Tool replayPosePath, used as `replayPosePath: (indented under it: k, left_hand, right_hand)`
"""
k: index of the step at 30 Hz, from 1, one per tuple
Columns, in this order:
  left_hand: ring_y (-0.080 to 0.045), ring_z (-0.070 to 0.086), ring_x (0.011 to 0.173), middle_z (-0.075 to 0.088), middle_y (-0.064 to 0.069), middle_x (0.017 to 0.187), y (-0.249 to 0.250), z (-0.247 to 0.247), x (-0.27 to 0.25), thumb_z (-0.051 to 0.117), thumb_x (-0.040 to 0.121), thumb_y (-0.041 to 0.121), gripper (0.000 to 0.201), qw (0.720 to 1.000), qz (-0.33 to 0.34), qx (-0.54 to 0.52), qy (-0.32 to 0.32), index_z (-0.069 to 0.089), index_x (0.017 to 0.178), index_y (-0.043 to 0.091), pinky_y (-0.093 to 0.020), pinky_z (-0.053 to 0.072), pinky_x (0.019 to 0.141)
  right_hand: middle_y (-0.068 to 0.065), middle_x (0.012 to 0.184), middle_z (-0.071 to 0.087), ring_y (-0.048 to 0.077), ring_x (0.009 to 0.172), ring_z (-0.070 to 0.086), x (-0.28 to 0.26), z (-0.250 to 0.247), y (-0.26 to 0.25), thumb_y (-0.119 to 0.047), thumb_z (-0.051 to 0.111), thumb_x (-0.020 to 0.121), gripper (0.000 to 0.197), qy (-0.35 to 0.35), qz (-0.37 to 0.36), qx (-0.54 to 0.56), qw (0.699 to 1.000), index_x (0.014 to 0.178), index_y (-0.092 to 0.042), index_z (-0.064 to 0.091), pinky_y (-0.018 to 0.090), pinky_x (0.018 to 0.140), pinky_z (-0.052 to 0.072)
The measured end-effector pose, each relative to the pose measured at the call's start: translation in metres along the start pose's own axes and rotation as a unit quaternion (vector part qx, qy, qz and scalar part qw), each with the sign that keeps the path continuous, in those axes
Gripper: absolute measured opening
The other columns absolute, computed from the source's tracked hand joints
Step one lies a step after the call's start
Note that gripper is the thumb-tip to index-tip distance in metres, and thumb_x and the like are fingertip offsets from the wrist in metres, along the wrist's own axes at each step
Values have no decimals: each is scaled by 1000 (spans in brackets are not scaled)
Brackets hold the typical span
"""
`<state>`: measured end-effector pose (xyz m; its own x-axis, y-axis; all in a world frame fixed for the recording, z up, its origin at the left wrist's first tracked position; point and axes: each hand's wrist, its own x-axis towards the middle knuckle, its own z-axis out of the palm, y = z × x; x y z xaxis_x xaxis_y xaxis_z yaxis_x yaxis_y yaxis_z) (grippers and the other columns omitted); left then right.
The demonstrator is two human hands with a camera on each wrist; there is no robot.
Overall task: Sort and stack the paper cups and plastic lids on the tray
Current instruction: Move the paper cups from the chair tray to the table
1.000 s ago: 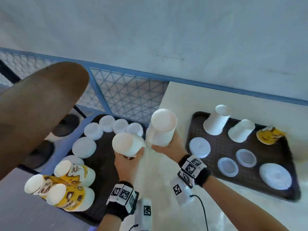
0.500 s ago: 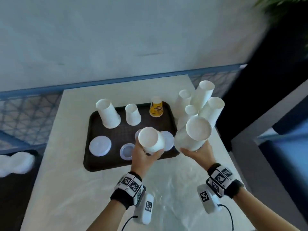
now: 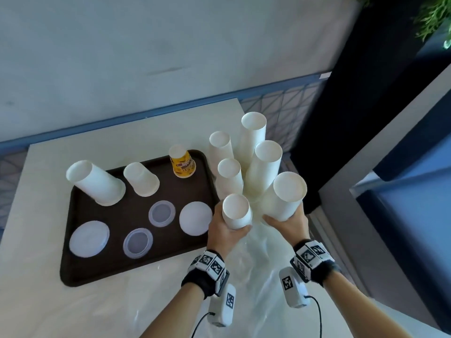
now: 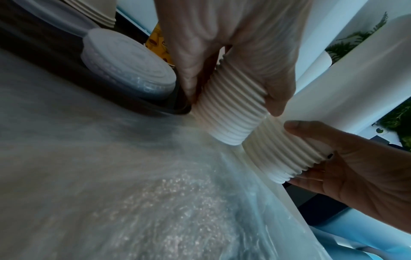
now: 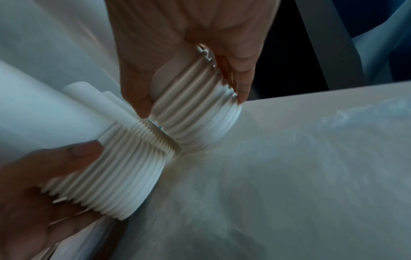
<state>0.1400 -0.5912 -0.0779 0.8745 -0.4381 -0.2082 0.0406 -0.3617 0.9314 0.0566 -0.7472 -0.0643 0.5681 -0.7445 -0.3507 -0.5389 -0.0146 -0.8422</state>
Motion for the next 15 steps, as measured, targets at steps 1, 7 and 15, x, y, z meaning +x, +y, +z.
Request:
replayPosePath:
  k: [1, 7, 15]
  left_hand:
    - [-11, 54, 106, 57, 5, 114, -1, 3, 3, 87, 59, 16, 75, 1000, -1, 4, 2, 42, 118, 27, -12, 41, 86]
    - [-11, 54, 106, 55, 6, 115, -5, 9, 7, 88, 57, 20, 77, 999, 13, 40, 11, 41, 117, 32, -11, 40, 85]
    - [-18, 52, 118, 54, 1, 128, -13, 12, 7, 87, 56, 25, 90, 996, 17, 82, -16, 39, 132, 18, -29, 42, 100]
  right_hand:
    - [-4, 112, 57, 19, 100, 54, 3, 1, 1, -37, 82, 49, 92, -3, 2, 0, 1000, 128, -24, 37, 37, 87, 47]
    - [-9, 110, 53, 14, 96, 51, 6, 5, 4, -35, 84, 54, 90, -3, 1, 6, 1000, 130, -25, 35, 29, 81, 39]
    - [-5, 112, 54, 19, 100, 55, 10, 6, 13, -30, 85, 59, 94, -17, 11, -11, 1000, 135, -24, 29, 32, 81, 43]
